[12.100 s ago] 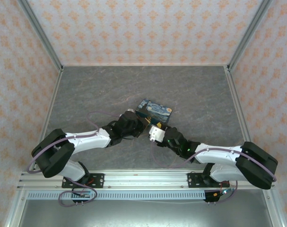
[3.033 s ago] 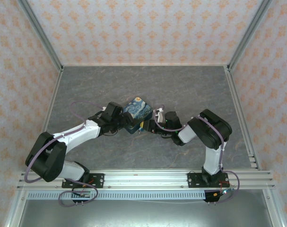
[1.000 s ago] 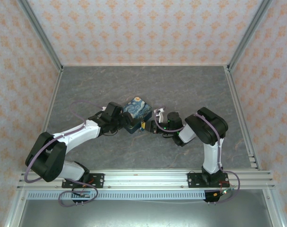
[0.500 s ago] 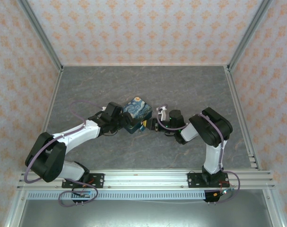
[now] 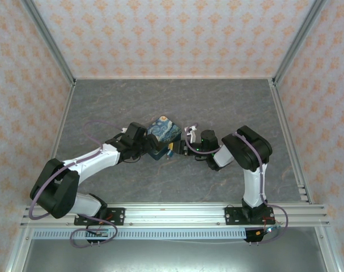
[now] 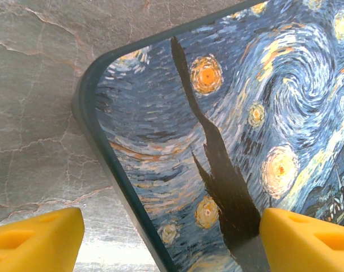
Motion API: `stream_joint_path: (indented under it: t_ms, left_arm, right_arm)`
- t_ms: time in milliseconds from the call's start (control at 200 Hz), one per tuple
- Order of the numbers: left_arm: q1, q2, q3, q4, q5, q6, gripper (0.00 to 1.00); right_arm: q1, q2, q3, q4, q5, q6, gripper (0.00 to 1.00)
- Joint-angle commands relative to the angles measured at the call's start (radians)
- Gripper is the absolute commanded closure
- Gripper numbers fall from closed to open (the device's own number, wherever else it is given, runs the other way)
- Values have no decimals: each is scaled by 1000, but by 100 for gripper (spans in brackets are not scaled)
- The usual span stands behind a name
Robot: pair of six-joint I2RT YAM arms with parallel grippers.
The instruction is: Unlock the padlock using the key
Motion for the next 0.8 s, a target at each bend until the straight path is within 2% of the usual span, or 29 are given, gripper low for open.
stream_joint_path:
  t_ms: [0,370,791]
  left_arm:
    - [-6,-6,4,-66,-26,23,18]
    - [-6,-8,8,-70,-29,27,18]
    - [-5,-5,14,-74,-30,30,18]
  right_arm:
    - [23,15,14,65,-67,10,51]
    - [23,-3,-18,39,-41,-16,68]
    - [19,-45,-34,-12,0,-36,96]
